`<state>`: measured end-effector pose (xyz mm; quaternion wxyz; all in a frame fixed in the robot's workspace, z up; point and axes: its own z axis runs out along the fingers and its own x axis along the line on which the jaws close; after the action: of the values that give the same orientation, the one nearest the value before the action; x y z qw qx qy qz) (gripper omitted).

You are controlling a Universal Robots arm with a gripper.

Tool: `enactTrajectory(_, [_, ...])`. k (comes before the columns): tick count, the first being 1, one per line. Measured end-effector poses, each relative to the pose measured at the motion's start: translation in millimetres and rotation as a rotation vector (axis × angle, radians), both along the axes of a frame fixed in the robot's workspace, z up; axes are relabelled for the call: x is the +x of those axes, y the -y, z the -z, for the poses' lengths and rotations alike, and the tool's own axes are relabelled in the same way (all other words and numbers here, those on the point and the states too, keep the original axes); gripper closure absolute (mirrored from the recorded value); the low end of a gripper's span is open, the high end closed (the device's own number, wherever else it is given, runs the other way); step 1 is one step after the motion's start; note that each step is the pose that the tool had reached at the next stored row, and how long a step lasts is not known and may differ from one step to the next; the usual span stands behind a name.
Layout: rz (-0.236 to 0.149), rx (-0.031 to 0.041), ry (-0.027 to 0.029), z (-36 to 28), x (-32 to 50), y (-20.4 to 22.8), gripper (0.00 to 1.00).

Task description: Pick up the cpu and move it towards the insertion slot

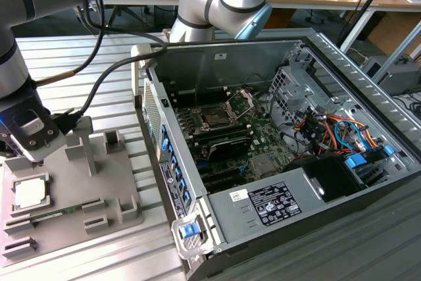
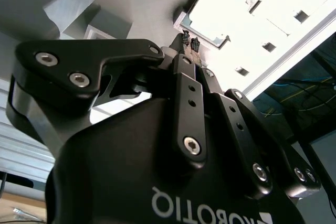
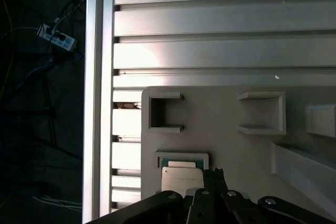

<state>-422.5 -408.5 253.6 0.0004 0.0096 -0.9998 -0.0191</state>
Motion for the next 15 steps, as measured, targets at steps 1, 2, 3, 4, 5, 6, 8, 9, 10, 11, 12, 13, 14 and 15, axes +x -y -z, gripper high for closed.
enactTrajectory(1, [0.0, 0.0, 0.0, 0.2, -0.2, 0.0, 0.89])
enactTrajectory(2, [0.0, 0.0, 0.0, 0.4, -0.4, 0.0, 0.89])
enactTrajectory(3, [0.0, 0.0, 0.0, 0.7, -0.7, 0.0, 0.89])
enactTrajectory(4, [0.0, 0.0, 0.0, 0.9, -0.9, 0.0, 0.89])
enactTrajectory(5, [0.0, 0.0, 0.0, 1.1, -1.1, 0.0, 0.89])
enactTrajectory(6, [0.0, 0.0, 0.0, 1.2, -1.3, 0.0, 0.89])
enactTrajectory(8, [0.0, 0.0, 0.0, 1.6, -1.7, 0.0, 0.89])
enactTrajectory(9, [0.0, 0.0, 0.0, 1.8, -1.8, 0.0, 0.89])
enactTrajectory(10, [0.0, 0.0, 0.0001, 1.9, -2.0, 0.0, 0.89])
enactTrajectory(11, [0.0, 0.0, 0.0, 2.0, -2.1, 0.0, 0.89])
enactTrajectory(12, [0.0, -0.0001, -0.0001, 2.2, -2.3, 0.0, 0.89])
enactTrajectory(13, [0.0, 0.0, 0.0, 2.6, -2.6, 0.0, 0.89])
enactTrajectory(14, [0.0, 0.0, 0.0, 2.7, -2.7, 0.0, 0.89])
enactTrajectory(15, [0.0, 0.0, 0.0, 2.9, -2.8, 0.0, 0.89])
